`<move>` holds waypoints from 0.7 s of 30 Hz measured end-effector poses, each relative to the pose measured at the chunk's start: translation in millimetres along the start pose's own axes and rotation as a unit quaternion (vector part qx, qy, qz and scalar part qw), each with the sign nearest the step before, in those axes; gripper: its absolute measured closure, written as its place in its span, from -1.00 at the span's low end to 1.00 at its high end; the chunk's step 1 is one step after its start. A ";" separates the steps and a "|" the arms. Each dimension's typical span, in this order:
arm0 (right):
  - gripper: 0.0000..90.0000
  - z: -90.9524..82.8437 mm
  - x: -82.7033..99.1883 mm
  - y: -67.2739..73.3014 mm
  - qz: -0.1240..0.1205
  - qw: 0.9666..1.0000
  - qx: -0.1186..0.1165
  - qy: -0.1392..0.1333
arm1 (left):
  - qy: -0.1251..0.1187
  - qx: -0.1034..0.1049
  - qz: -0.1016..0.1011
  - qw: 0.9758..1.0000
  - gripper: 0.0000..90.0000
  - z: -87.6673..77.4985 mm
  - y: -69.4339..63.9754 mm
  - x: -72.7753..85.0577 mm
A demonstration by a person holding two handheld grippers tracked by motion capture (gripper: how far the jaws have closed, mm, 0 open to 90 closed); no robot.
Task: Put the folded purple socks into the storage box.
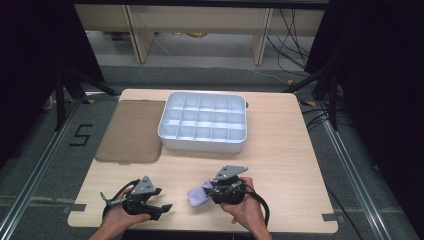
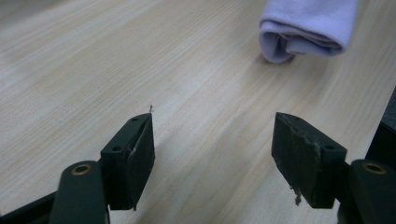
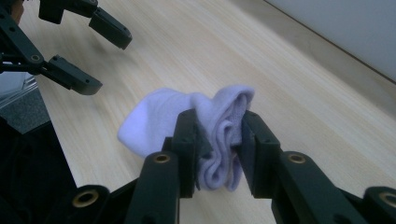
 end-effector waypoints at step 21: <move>0.56 -16.2 -12.7 -8.9 -0.011 0.999 0.016 -0.028 | -0.001 -0.003 0.004 1.000 -0.35 0.0 3.5 0.0</move>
Point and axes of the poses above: each handheld gripper's, and its own axes: z roughly forward along the jaws, x roughly out of its underside, y roughly to its left, the point moved 4 cm from there along z, roughly forward along the jaws, and after that the axes turned 6 degrees about -x, right-handed, at the moved point
